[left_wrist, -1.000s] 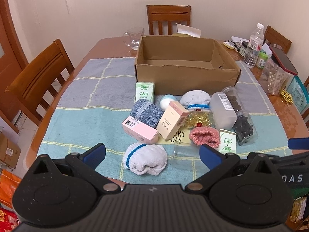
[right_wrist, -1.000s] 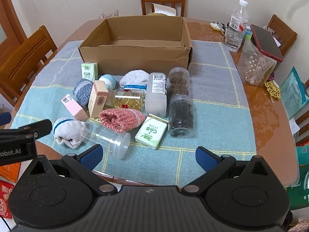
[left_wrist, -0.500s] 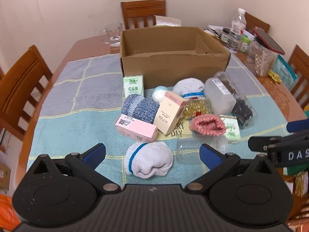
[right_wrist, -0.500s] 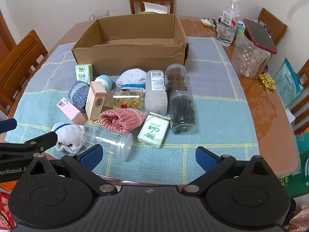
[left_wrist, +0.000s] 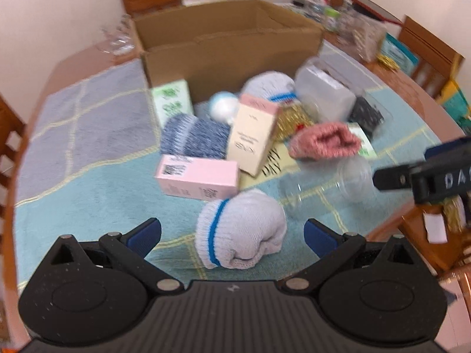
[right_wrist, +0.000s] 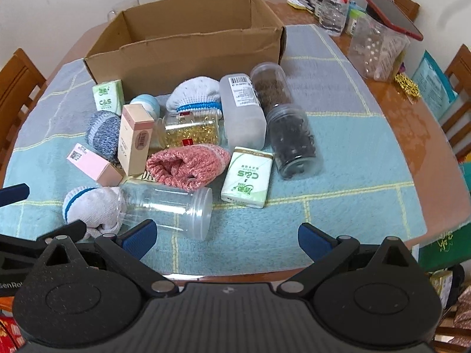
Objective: Organize objects
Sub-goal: 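Grasp the white sock with the left tool while the right tool grasps the clear jar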
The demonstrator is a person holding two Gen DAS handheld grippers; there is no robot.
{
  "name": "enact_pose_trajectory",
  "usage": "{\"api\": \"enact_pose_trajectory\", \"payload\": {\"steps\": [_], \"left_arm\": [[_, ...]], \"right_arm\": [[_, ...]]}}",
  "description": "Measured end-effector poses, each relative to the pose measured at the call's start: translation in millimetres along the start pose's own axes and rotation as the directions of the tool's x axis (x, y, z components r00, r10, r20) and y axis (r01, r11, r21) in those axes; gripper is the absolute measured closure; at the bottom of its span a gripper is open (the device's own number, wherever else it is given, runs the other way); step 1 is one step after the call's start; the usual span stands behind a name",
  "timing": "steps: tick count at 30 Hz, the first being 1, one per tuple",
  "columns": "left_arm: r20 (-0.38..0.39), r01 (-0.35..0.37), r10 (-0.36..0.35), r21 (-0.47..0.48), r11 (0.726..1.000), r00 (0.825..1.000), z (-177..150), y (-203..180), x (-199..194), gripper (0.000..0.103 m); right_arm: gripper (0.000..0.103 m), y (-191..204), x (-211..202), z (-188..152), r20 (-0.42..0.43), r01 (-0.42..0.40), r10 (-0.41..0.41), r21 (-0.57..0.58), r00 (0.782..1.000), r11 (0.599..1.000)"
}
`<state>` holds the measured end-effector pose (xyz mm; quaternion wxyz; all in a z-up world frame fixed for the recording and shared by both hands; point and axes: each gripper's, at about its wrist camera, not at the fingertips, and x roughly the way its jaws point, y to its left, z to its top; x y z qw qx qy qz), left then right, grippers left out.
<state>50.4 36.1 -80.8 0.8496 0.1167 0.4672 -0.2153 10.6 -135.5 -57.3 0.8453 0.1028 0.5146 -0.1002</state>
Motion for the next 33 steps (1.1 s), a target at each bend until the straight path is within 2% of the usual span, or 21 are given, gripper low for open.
{"api": "enact_pose_trajectory", "payload": {"steps": [4, 9, 14, 16, 17, 20, 25, 33], "left_arm": [[-0.019, 0.043, -0.042, 0.063, 0.997, 0.999, -2.9, 3.4, 16.9, 0.002], [-0.048, 0.107, -0.103, 0.097, 0.989, 0.994, -2.0, 8.5, 35.5, 0.006], [-0.081, 0.166, -0.159, 0.090, 0.982, 0.984, -0.6, 13.5, 50.0, 0.021], [-0.068, 0.175, -0.168, 0.110, 0.978, 0.983, -0.4, 11.6, 49.9, 0.025], [-0.062, 0.171, -0.164, 0.121, 0.978, 0.984, -0.2, 11.3, 49.5, 0.030], [-0.062, 0.187, -0.181, 0.112, 0.976, 0.982, -1.3, 16.6, 47.7, 0.032], [-0.062, 0.146, -0.140, 0.099, 0.984, 0.988, -5.8, 34.5, 40.5, 0.033], [-0.062, 0.099, -0.097, 0.043, 0.994, 0.993, -14.3, 69.8, 32.4, 0.033]], "right_arm": [[0.000, -1.7, 4.2, -0.9, 0.003, -0.002, 0.002, 0.041, 1.000, 0.999], [0.000, -4.9, 4.2, -3.8, 0.022, -0.008, 0.006, 0.091, 1.000, 0.996], [0.000, -2.4, 5.8, -5.6, 0.033, -0.052, 0.048, 0.116, 0.998, 0.992], [0.000, 1.5, 6.8, -5.7, 0.036, -0.062, 0.058, 0.117, 0.998, 0.991], [0.000, 3.8, 7.8, -5.4, 0.036, -0.068, 0.064, 0.115, 0.997, 0.991], [0.000, 10.7, 11.4, -4.5, 0.035, -0.088, 0.085, 0.114, 0.996, 0.990], [0.000, 24.3, 20.0, -0.3, 0.022, -0.108, 0.106, 0.104, 0.994, 0.989], [0.000, 48.1, 40.8, 4.5, -0.017, -0.091, 0.092, 0.066, 0.996, 0.994]]}}
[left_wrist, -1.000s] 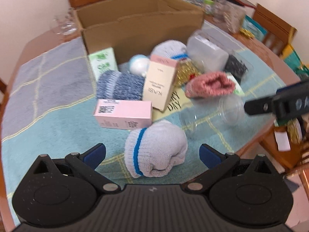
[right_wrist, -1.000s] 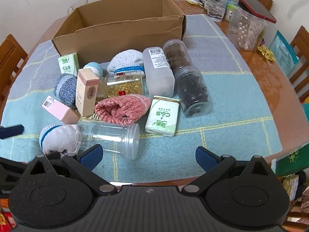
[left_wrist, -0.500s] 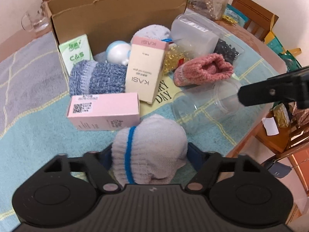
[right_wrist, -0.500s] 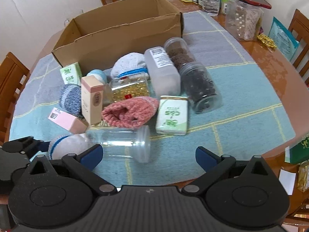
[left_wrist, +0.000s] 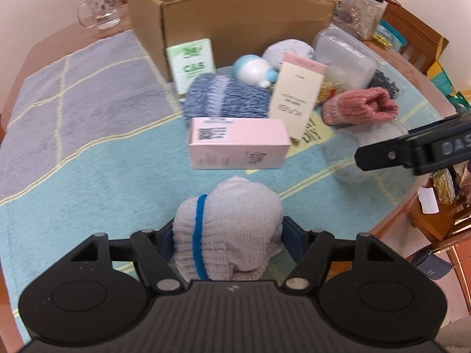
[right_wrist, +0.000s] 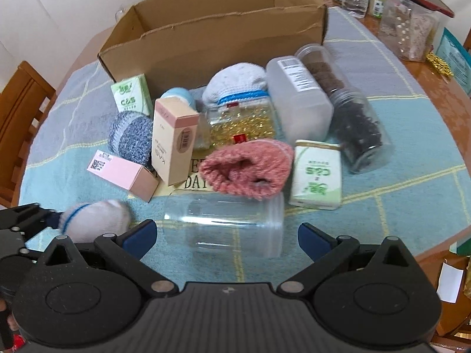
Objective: Organize objects
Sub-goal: 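Grasp the white sock with the left tool while the right tool grasps the clear jar, then carry both items over the box and release them inside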
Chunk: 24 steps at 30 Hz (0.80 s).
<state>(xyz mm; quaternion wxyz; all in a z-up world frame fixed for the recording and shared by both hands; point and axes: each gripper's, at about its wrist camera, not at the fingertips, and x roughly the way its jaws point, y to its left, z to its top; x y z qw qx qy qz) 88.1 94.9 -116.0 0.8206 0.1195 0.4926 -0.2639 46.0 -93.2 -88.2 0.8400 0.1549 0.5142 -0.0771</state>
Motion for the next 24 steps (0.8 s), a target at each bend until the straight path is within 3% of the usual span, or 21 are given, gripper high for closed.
{"api": "enact_pose_trajectory", "payload": {"steps": [10, 14, 24], "left_arm": [[-0.003, -0.002, 0.002, -0.034, 0.999, 1.000, 3.8, 9.1, 1.0, 0.033], [-0.002, 0.002, -0.002, -0.034, 0.999, 1.000, 4.8, 8.6, 0.5, 0.033], [-0.018, -0.010, 0.009, -0.021, 1.000, 1.000, 13.7, 12.9, -14.4, 0.033]], "right_arm": [[0.000, 18.1, 23.5, 1.3, -0.023, 0.084, -0.085, -0.039, 0.996, 0.996], [0.008, 22.7, 26.5, 0.4, -0.039, 0.120, -0.123, -0.066, 0.992, 0.991], [0.008, 18.9, 14.0, 4.2, -0.097, 0.059, -0.069, -0.108, 0.993, 0.992]]}}
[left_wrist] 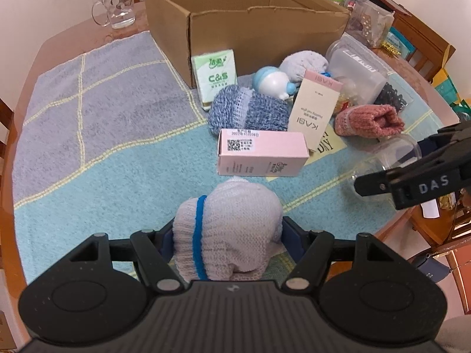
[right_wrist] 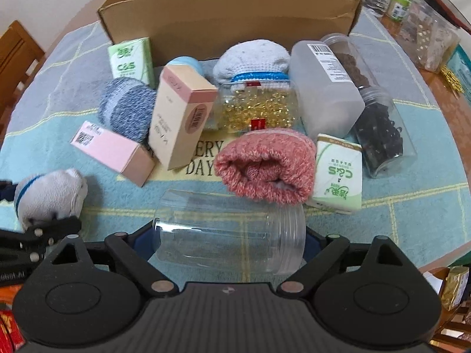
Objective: Organize objects
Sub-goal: 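Carry both items over the box and release them inside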
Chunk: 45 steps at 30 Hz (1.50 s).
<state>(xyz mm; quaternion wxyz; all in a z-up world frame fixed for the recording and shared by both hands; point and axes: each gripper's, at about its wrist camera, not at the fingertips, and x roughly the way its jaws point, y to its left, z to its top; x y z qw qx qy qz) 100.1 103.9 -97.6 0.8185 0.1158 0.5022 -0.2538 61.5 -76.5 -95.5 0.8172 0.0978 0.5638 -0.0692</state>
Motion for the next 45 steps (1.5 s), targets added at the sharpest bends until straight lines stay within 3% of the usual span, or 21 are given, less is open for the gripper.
{"api": "enact_pose_trajectory", "payload": {"steps": [14, 26, 35, 40, 45], "left_arm": [[0.052, 0.005, -0.008, 0.057, 0.998, 0.999, 39.9, -0.8, -45.0, 0.033], [0.180, -0.075, 0.063, 0.062, 0.995, 0.982, 146.5, -9.4, -55.1, 0.033], [0.204, -0.145, 0.147, -0.026, 0.989, 0.968, 238.1, -10.2, -7.8, 0.033], [0.154, -0.173, 0.185, -0.088, 0.981, 0.971, 258.3, -0.8, 31.6, 0.033], [0.112, -0.182, 0.196, -0.128, 0.975, 0.974, 261.3, 5.6, 55.1, 0.033]], "right_arm": [[0.008, -9.2, -56.6, 23.1, 0.024, -0.036, 0.038, -0.066, 0.999, 0.997], [0.008, -32.9, -78.8, 108.8, 0.130, -0.048, 0.079, -0.224, 0.988, 0.973], [0.008, -57.7, -75.2, 204.2, 0.220, -0.045, 0.111, -0.286, 0.969, 0.957], [0.008, -57.4, -47.2, 236.8, 0.210, -0.032, 0.104, -0.320, 0.972, 0.947], [0.008, -53.5, -22.6, 246.1, 0.167, -0.047, 0.116, -0.369, 0.979, 0.928]]}}
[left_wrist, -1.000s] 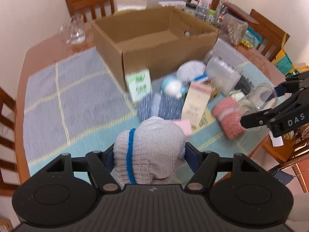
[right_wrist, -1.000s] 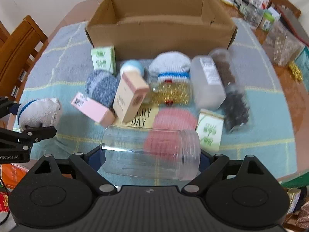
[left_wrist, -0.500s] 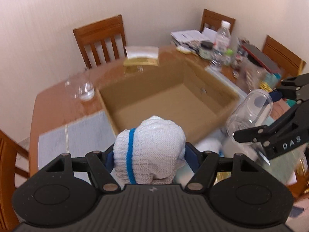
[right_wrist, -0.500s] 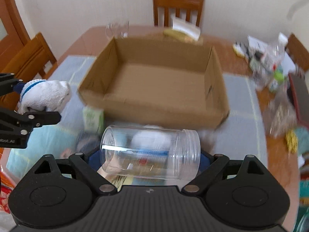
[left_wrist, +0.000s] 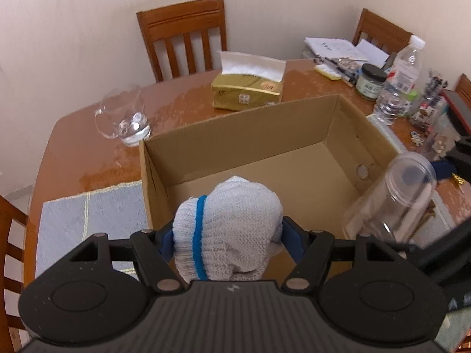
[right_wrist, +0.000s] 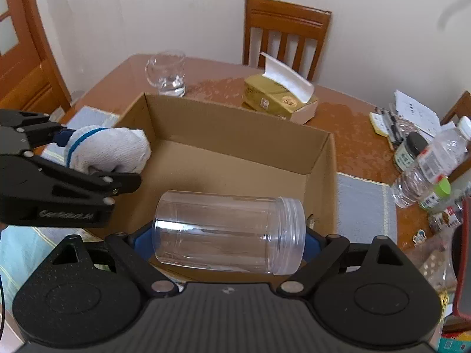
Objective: Organize objects
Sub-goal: 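Carry both items over the box and release them inside, then grasp the pink box with the left tool while the right tool grasps the pink sock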
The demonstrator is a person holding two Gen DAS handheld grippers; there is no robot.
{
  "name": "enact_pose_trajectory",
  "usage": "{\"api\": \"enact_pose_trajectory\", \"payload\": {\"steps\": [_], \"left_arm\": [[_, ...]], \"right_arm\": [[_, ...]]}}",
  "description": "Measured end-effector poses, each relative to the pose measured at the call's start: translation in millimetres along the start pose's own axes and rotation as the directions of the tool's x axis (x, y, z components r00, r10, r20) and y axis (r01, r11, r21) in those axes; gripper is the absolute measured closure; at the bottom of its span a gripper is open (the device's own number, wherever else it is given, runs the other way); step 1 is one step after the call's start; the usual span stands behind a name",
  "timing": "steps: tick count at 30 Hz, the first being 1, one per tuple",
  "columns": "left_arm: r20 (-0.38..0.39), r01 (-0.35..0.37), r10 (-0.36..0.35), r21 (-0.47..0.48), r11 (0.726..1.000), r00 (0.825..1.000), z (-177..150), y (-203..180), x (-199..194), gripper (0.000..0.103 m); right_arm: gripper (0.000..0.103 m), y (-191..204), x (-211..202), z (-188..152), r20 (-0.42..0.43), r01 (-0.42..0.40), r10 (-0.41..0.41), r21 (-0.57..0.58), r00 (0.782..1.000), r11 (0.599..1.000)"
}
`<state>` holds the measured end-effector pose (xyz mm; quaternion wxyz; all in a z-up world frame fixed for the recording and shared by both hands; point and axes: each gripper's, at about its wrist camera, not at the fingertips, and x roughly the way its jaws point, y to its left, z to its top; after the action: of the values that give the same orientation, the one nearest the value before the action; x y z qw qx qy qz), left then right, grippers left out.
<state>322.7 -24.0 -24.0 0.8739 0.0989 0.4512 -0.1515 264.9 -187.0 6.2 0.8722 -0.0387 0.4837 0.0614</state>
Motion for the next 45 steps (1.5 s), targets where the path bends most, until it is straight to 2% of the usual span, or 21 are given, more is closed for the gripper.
{"api": "enact_pose_trajectory", "payload": {"steps": [3, 5, 6, 7, 14, 20, 32, 37, 45], "left_arm": [[-0.003, -0.009, 0.009, 0.005, 1.000, 1.000, 0.0, -2.7, 5.9, 0.027], [0.011, -0.029, 0.029, 0.011, 1.000, 1.000, 1.4, -4.4, 5.9, 0.007], [0.025, -0.050, 0.049, 0.012, 0.999, 0.998, 1.9, -4.7, 4.2, 0.005], [0.037, -0.066, 0.065, 0.014, 0.998, 0.997, 3.4, -5.1, 2.2, 0.005], [0.100, -0.057, 0.055, 0.019, 0.998, 0.993, 4.4, -0.7, -26.5, 0.004], [0.140, -0.043, 0.038, 0.036, 0.998, 0.989, -13.8, 2.8, -56.4, 0.004], [0.168, -0.049, 0.043, 0.033, 0.998, 0.985, -88.5, 9.1, -96.6, 0.002], [0.166, -0.017, 0.013, 0.020, 1.000, 0.986, -128.6, 6.0, -101.3, 0.002], [0.120, -0.015, 0.014, 0.007, 1.000, 0.993, -180.2, 1.6, -100.1, 0.002]], "right_arm": [[0.005, 2.4, 4.7, -3.0, -0.012, -0.011, 0.011, -0.014, 1.000, 1.000], [0.001, 2.6, 2.2, -4.4, -0.003, -0.012, 0.012, -0.019, 1.000, 1.000], [0.000, 3.1, 0.7, -4.8, 0.003, -0.013, 0.013, -0.020, 1.000, 1.000], [0.000, 3.3, -2.2, -5.4, 0.010, -0.013, 0.014, -0.021, 1.000, 1.000], [0.000, -0.3, -21.5, -9.3, 0.057, 0.005, -0.005, 0.007, 0.998, 1.000], [0.000, 6.1, -39.1, -30.9, 0.090, 0.011, -0.014, 0.030, 0.996, 0.999], [0.000, 39.6, -53.0, -91.5, 0.069, 0.003, -0.006, 0.038, 0.998, 0.999], [0.000, 50.0, -51.9, -121.0, 0.043, -0.009, 0.007, 0.054, 0.999, 0.998], [0.000, 67.1, -41.8, -165.1, -0.024, -0.098, 0.099, 0.043, 0.995, 0.994]]}}
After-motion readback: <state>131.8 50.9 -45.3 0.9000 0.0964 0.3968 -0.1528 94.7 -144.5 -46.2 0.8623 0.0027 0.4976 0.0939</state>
